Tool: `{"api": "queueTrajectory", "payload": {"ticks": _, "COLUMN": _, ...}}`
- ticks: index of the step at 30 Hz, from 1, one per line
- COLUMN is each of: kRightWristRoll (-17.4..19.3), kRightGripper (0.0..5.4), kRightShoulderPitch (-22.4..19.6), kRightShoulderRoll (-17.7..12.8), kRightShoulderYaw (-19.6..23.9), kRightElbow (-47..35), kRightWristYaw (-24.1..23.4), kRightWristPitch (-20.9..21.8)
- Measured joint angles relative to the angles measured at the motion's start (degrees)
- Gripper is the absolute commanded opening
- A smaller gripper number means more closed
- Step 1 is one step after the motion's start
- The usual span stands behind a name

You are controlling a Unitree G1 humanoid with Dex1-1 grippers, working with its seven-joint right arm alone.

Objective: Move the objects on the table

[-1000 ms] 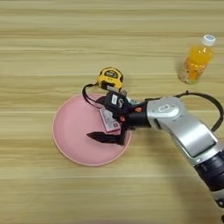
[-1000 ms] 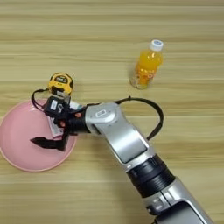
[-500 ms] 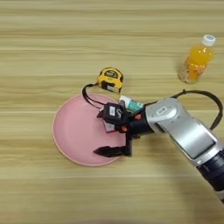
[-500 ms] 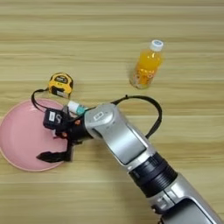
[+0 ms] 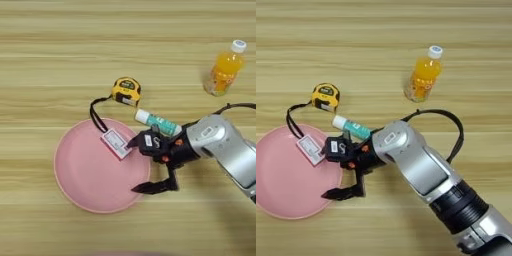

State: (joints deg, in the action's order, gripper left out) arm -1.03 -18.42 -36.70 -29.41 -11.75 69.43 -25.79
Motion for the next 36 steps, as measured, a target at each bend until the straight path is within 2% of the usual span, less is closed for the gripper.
{"api": "queueTrajectory", "payload": {"ticks": 1, "kRightWristRoll": -0.16, "kRightGripper": 5.37, "kRightShoulderPitch": 0.62, "kRightShoulderRoll": -1.48, "kRightShoulderYaw": 0.02, "kRightElbow": -0.35, "kRightWristYaw": 1.05, "kRightWristPitch": 0.1}}
{"api": "queueTrajectory", "payload": {"ticks": 4, "kRightWristRoll": -0.25, "kRightGripper": 5.37, "kRightShoulderPitch": 0.99, "kRightShoulderRoll": -3.16, "kRightShoulderYaw": 0.19, "kRightElbow": -1.06, "kRightWristYaw": 2.74, "kRightWristPitch": 0.71}}
{"api": "queueTrajectory", "payload": {"ticks": 10, "kRightWristRoll": -0.09, "kRightGripper": 5.37, "kRightShoulderPitch": 0.98, "kRightShoulderRoll": -5.14, "kRightShoulderYaw": 2.42, "kRightElbow": -1.37, "kRightWristYaw": 4.74, "kRightWristPitch": 1.23}}
{"api": "queueTrajectory", "payload": {"ticks": 14, "kRightWristRoll": 0.05, "kRightGripper": 5.37, "kRightShoulderPitch": 0.96, "kRightShoulderRoll": -5.1, "kRightShoulderYaw": 3.44, "kRightElbow": -1.45, "kRightWristYaw": 4.7, "kRightWristPitch": 1.26}}
{"api": "queueTrajectory", "payload": {"ticks": 19, "kRightWristRoll": 1.98, "kRightGripper": 5.37, "kRightShoulderPitch": 0.82, "kRightShoulderRoll": -3.72, "kRightShoulderYaw": 5.77, "kRightElbow": -2.18, "kRightWristYaw": 4.45, "kRightWristPitch": 1.22}}
{"api": "queueTrajectory", "payload": {"ticks": 23, "kRightWristRoll": 5.74, "kRightGripper": 5.37, "kRightShoulderPitch": 0.58, "kRightShoulderRoll": -0.66, "kRightShoulderYaw": 9.79, "kRightElbow": -2.85, "kRightWristYaw": 2.94, "kRightWristPitch": 0.42}}
{"api": "queueTrajectory", "payload": {"ticks": 25, "kRightWristRoll": 9.58, "kRightGripper": 5.37, "kRightShoulderPitch": -0.47, "kRightShoulderRoll": 3.34, "kRightShoulderYaw": 14.22, "kRightElbow": -3.03, "kRightWristYaw": -0.55, "kRightWristPitch": -0.11}}
{"api": "queueTrajectory", "payload": {"ticks": 27, "kRightWristRoll": 11.5, "kRightGripper": 5.37, "kRightShoulderPitch": -1.35, "kRightShoulderRoll": 5.81, "kRightShoulderYaw": 17.04, "kRightElbow": -2.92, "kRightWristYaw": -3.57, "kRightWristPitch": -0.71}}
{"api": "queueTrajectory", "payload": {"ticks": 28, "kRightWristRoll": 12.02, "kRightGripper": 5.37, "kRightShoulderPitch": -1.47, "kRightShoulderRoll": 7.79, "kRightShoulderYaw": 19.17, "kRightElbow": -2.59, "kRightWristYaw": -6.66, "kRightWristPitch": 0.25}}
{"api": "queueTrajectory", "payload": {"ticks": 30, "kRightWristRoll": 12.09, "kRightGripper": 5.37, "kRightShoulderPitch": -1.62, "kRightShoulderRoll": 12.29, "kRightShoulderYaw": 24.74, "kRightElbow": -0.97, "kRightWristYaw": -15.46, "kRightWristPitch": 2.78}}
{"api": "queueTrajectory", "payload": {"ticks": 32, "kRightWristRoll": 11.97, "kRightGripper": 5.37, "kRightShoulderPitch": -2.47, "kRightShoulderRoll": 15.02, "kRightShoulderYaw": 28.45, "kRightElbow": 0.88, "kRightWristYaw": -21.99, "kRightWristPitch": 4.82}}
{"api": "queueTrajectory", "payload": {"ticks": 36, "kRightWristRoll": 10.71, "kRightGripper": 5.37, "kRightShoulderPitch": -3.83, "kRightShoulderRoll": 18.05, "kRightShoulderYaw": 32.47, "kRightElbow": 3.4, "kRightWristYaw": -31.24, "kRightWristPitch": 7.76}}
